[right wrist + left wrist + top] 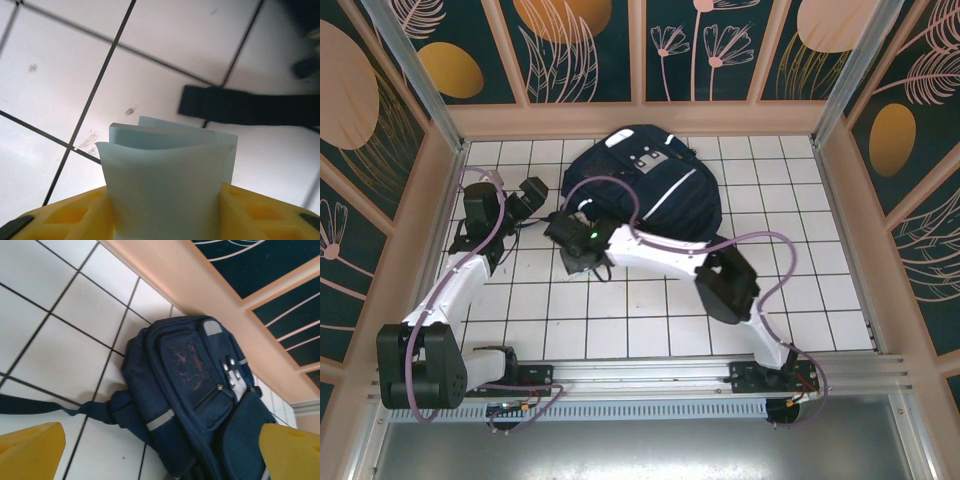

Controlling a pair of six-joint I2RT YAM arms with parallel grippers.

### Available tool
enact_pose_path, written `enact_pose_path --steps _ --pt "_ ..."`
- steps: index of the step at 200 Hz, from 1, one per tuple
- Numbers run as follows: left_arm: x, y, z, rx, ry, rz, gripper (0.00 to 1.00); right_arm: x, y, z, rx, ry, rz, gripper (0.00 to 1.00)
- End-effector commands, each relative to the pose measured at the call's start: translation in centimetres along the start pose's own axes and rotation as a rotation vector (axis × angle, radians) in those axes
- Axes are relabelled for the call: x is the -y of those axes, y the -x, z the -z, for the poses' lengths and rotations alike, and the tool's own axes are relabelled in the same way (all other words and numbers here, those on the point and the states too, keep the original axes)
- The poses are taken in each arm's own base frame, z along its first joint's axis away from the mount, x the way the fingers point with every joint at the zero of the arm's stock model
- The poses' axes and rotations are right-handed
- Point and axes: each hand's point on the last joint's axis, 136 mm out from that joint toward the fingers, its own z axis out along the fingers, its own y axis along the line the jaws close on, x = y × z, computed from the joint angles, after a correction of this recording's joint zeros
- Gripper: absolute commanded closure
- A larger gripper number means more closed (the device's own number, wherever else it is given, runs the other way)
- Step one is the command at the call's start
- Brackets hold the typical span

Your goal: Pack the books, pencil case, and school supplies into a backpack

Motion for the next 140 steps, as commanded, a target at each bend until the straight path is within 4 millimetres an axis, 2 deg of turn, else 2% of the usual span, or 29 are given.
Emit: enact_pose_path --steps 1,31,52,65,67,92,97,99,104,116,122,140 --pt "3.8 1.1 0.0 0.020 -0.118 -0.024 0.01 2.8 3.4 4.3 0.109 0.028 -0.058 0.50" --pt "7.0 -1.3 -1.2 -0.028 -0.124 -0.157 0.01 10.4 5.2 6.9 0.181 -0.059 -0.145 0.50" --pt "8.8 -3.3 -2.6 -0.068 -0.113 -0.229 0.01 17.7 5.4 8.3 0.209 -0.203 -0.221 0.49" --pt "9.7 -5.6 -3.7 -0.115 -0.096 -0.290 0.01 21.9 5.1 9.3 0.228 -0.257 -0.286 0.49" --pt "10.5 -5.2 -3.7 -0.104 -0.106 -0.298 0.01 22.4 5.0 9.4 0.229 -0.261 -0.296 0.49" --pt "13.5 -9.6 -6.4 -0.194 -0.105 -0.442 0.01 28.5 3.1 10.7 0.244 -0.296 -0.407 0.49" --pt "14.0 -10.5 -6.9 -0.214 -0.105 -0.473 0.01 29.0 2.6 10.8 0.243 -0.298 -0.415 0.49" --pt "14.3 -10.8 -7.1 -0.221 -0.106 -0.486 0.01 30.1 2.3 11.0 0.243 -0.313 -0.437 0.49" --pt "14.9 -11.7 -7.6 -0.241 -0.111 -0.516 0.02 31.4 1.7 11.2 0.240 -0.321 -0.466 0.49" --pt "16.4 -13.9 -8.7 -0.296 -0.129 -0.596 0.04 33.6 0.1 11.7 0.240 -0.319 -0.524 0.49" --pt "15.9 -15.7 -10.0 -0.347 -0.102 -0.638 0.05 34.6 -0.7 11.9 0.245 -0.312 -0.554 0.49" --pt "17.3 -18.6 -11.9 -0.410 -0.073 -0.758 0.06 37.1 -2.9 12.7 0.270 -0.284 -0.646 0.49"
